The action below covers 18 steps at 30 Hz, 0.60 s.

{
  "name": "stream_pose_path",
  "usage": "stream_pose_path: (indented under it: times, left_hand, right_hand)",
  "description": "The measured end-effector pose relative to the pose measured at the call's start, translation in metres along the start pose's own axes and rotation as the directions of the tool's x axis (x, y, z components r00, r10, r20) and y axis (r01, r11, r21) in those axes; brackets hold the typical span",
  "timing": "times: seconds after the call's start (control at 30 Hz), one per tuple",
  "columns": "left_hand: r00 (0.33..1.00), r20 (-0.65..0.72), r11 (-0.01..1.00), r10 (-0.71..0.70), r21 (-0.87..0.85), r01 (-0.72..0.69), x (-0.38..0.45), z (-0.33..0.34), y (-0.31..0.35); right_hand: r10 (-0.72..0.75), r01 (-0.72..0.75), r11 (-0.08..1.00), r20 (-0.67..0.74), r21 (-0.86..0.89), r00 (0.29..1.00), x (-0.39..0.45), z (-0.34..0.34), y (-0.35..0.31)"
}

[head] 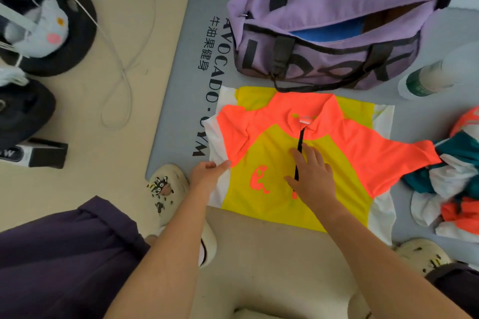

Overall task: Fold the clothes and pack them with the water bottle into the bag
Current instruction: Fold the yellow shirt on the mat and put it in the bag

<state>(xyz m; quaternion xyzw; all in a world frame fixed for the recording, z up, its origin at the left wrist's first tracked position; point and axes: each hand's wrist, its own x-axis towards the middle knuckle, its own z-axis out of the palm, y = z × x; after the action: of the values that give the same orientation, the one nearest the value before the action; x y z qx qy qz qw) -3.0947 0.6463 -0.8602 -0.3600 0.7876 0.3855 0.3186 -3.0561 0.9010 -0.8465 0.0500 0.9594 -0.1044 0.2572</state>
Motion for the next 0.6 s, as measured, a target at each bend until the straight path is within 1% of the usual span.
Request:
stream_pose_path:
  times: [0.03, 0.07, 0.13, 0.2, 0.27, 0.33, 0.43, 0.47, 0.53, 0.57, 0.6]
  left_hand:
    - [1.000, 0.027, 1.000, 0.014, -0.006, -0.014, 0.001, -0.004, -0.002]
    - [0.999, 0.024, 0.999, 0.038, -0.019, -0.037, 0.001, -0.008, -0.005]
    - [0.996, -0.045, 0.997, 0.076, -0.015, -0.077, 0.001, -0.015, -0.013]
    - [0.987, -0.110, 0.991, 0.114, 0.077, -0.106, 0.002, -0.020, -0.020]
    - [0.982, -0.121, 0.979, 0.143, 0.165, -0.122, 0.004, -0.022, -0.019]
    - [0.985, -0.096, 0.981, 0.144, 0.146, -0.129, 0.008, -0.022, -0.008]
    - [0.993, -0.067, 0.995, 0.097, 0.001, -0.097, 0.013, -0.020, 0.009]
    - [0.994, -0.070, 0.997, 0.083, 0.000, -0.084, 0.016, -0.021, 0.010]
    - [0.996, -0.082, 0.993, 0.039, 0.114, -0.030, 0.018, -0.025, 0.007]
    - [0.994, -0.112, 0.985, 0.003, 0.173, 0.017, 0.017, -0.027, 0.006]
    - [0.985, -0.173, 0.979, -0.016, 0.195, 0.051, 0.015, -0.029, 0.005]
  right_hand:
    - [0.006, -0.006, 1.000, -0.002, 0.005, 1.000, 0.000, -0.001, -0.001]
    - [0.016, -0.016, 1.000, -0.006, 0.010, 1.000, 0.001, -0.002, -0.003]
    - [0.042, -0.041, 0.999, -0.008, 0.018, 0.999, 0.003, -0.004, -0.005]
    - [0.054, -0.054, 0.998, -0.012, 0.013, 0.998, 0.004, -0.005, -0.007]
    - [0.057, -0.057, 0.998, -0.009, -0.002, 0.998, 0.004, -0.006, -0.008]
    - [0.057, -0.057, 0.998, -0.012, -0.021, 0.998, 0.004, -0.007, -0.010]
    - [0.060, -0.061, 0.997, -0.011, -0.052, 0.998, 0.004, -0.008, -0.012]
    - [0.061, -0.062, 0.996, -0.010, -0.059, 0.998, 0.005, -0.009, -0.013]
    - [0.063, -0.063, 0.995, -0.007, -0.081, 0.998, 0.006, -0.010, -0.015]
    - [0.065, -0.065, 0.993, -0.007, -0.097, 0.998, 0.007, -0.010, -0.015]
    - [0.066, -0.067, 0.991, -0.011, -0.117, 0.998, 0.009, -0.010, -0.016]
